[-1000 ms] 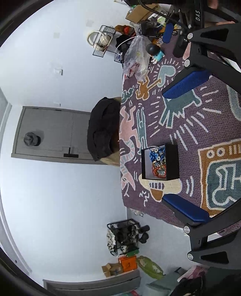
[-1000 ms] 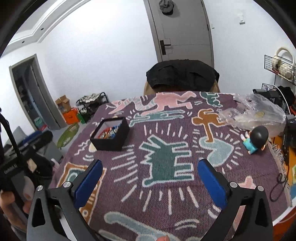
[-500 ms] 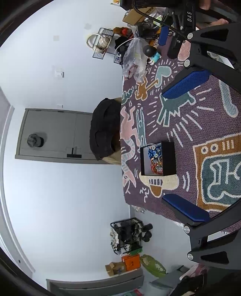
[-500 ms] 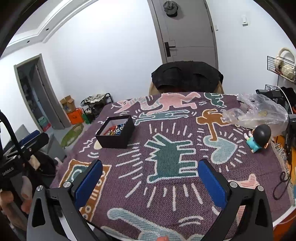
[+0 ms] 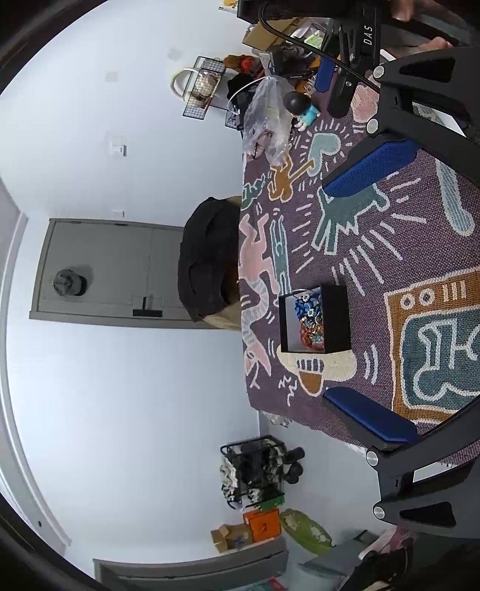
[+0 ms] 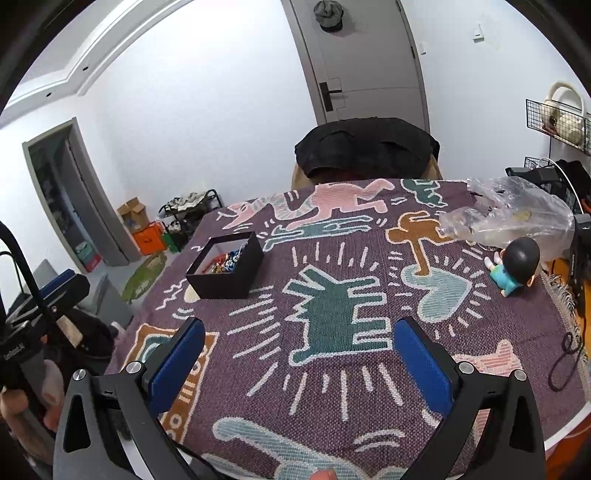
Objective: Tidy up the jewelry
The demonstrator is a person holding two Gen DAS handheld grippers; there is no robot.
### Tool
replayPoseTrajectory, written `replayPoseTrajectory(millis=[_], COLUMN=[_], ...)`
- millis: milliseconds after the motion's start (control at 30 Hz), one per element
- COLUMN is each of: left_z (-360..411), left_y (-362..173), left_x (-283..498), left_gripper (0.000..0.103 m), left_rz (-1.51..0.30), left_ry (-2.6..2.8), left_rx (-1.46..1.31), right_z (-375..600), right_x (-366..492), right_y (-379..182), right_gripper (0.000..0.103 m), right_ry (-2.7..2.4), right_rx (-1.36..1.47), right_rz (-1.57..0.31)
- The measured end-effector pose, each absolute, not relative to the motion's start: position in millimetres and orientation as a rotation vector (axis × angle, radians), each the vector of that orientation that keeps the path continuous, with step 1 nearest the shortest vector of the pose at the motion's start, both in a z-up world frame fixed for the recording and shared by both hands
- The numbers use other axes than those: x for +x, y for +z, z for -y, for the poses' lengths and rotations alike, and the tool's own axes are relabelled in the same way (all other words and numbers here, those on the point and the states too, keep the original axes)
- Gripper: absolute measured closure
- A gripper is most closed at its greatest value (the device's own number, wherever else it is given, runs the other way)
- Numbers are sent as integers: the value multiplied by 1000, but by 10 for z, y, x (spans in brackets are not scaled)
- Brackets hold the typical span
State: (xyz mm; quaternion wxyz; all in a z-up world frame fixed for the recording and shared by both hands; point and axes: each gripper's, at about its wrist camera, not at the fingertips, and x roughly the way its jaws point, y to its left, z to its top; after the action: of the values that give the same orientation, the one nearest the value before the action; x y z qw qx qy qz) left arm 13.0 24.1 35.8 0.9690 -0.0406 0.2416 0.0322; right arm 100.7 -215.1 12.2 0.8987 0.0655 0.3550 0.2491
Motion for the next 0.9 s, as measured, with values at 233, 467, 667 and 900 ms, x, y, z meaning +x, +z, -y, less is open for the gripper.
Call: replayPoseTrajectory(millis=[233,467,667,900], left_z=[-229,-219,-207,-211], left_y=[346,326,316,273], left_x=[134,167,182,208], left_gripper=[0,0,0,0], left_rz=[-494,-503,-506,-521], left_ry=[56,55,49,48], left_rx=[-83,-83,-82,-88], right_z=[2164,2165,2168,2154], right_x=[975,978,978,966], right_y=[153,149,152,155], right_gripper=[0,0,0,0], right_ry=[521,520,524,530], right_rx=[144,147,151,148], right_rz=[-713,-712,-703,-690])
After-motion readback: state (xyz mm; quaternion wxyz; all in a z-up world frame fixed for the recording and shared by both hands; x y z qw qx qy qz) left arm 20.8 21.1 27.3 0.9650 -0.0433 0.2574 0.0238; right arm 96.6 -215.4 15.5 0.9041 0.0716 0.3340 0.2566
